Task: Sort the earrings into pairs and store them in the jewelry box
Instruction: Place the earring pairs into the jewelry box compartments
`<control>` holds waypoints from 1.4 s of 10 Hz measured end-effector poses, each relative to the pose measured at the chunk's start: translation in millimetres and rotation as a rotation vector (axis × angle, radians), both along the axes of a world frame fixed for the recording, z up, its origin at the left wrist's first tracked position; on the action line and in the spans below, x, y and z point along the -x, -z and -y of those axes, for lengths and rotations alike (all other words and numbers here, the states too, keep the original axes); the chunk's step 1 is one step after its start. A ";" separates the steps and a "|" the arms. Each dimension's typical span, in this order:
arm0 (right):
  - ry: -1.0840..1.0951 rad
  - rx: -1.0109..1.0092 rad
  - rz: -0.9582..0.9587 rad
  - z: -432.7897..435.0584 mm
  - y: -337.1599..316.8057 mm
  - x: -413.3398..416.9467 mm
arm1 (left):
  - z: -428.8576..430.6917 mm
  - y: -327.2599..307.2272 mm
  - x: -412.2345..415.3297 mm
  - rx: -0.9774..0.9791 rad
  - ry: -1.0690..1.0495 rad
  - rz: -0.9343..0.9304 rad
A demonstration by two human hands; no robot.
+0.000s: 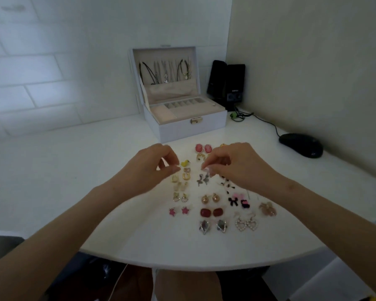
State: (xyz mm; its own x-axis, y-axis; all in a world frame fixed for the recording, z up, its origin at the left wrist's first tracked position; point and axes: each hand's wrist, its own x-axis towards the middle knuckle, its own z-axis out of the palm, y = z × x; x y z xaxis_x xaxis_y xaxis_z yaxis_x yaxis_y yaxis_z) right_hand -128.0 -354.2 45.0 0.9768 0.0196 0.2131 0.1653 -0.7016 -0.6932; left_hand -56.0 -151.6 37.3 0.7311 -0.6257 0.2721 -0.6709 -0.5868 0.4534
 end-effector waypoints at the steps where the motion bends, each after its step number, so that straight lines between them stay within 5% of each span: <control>1: 0.056 0.007 0.032 17.9 -14.8 -23.1 | 15.8 -7.4 -29.0 0.064 -0.109 0.044; 2: 0.101 0.080 0.052 39.7 -25.7 -62.1 | 39.8 -16.9 -64.3 0.090 -0.306 0.038; 5: 0.378 0.081 0.019 99.6 -21.7 -187.4 | 73.1 -24.9 -147.7 -0.262 -0.650 -0.083; 7: 0.506 -0.158 -0.247 108.1 -5.5 -215.1 | 73.5 -21.6 -164.6 -0.257 -0.629 -0.289; 8: 0.513 -0.383 -0.267 112.2 -0.5 -222.5 | 69.6 -19.7 -169.2 -0.100 -0.633 -0.297; 9: 0.503 -0.497 -0.272 116.2 -0.5 -226.3 | 72.0 -22.5 -170.5 -0.187 -0.631 -0.317; 11: 0.510 -0.441 -0.256 109.6 -8.2 -226.7 | 70.9 -24.7 -163.8 -0.370 -0.639 -0.232; 14: 0.536 -0.365 -0.196 110.7 1.0 -192.8 | 69.7 -15.5 -155.1 -0.302 -0.628 -0.071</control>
